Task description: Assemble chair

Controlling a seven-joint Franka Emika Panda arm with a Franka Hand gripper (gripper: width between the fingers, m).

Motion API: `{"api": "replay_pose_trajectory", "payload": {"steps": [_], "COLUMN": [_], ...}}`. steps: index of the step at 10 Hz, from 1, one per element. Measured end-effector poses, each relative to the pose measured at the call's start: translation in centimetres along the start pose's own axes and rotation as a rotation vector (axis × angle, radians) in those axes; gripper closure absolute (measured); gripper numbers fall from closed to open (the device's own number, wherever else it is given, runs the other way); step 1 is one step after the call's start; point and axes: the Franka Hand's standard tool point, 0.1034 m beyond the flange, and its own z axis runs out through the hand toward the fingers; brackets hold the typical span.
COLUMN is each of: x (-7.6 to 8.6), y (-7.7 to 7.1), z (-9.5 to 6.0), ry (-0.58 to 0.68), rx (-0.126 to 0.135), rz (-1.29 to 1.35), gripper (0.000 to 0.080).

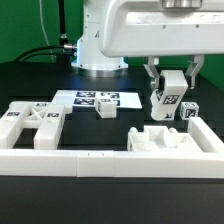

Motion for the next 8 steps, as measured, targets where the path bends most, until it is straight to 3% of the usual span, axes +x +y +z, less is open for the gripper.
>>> {"api": "replay_pose_trajectory", "payload": {"steps": [3, 5, 6, 8], "x": [0.7, 1.3, 1.1, 0.9], "y": [0.5, -1.1, -1.0, -1.2], "z": [0.2, 0.7, 1.2, 1.5], "ry": [0.215, 0.377, 0.433, 0.425], "rx": [-0.033, -0.04, -0.051, -0.049], "rz": [-0.006, -0.004, -0.005, -0.001], "gripper": [0.0512, 0.0512, 0.0512, 0.0512]}}
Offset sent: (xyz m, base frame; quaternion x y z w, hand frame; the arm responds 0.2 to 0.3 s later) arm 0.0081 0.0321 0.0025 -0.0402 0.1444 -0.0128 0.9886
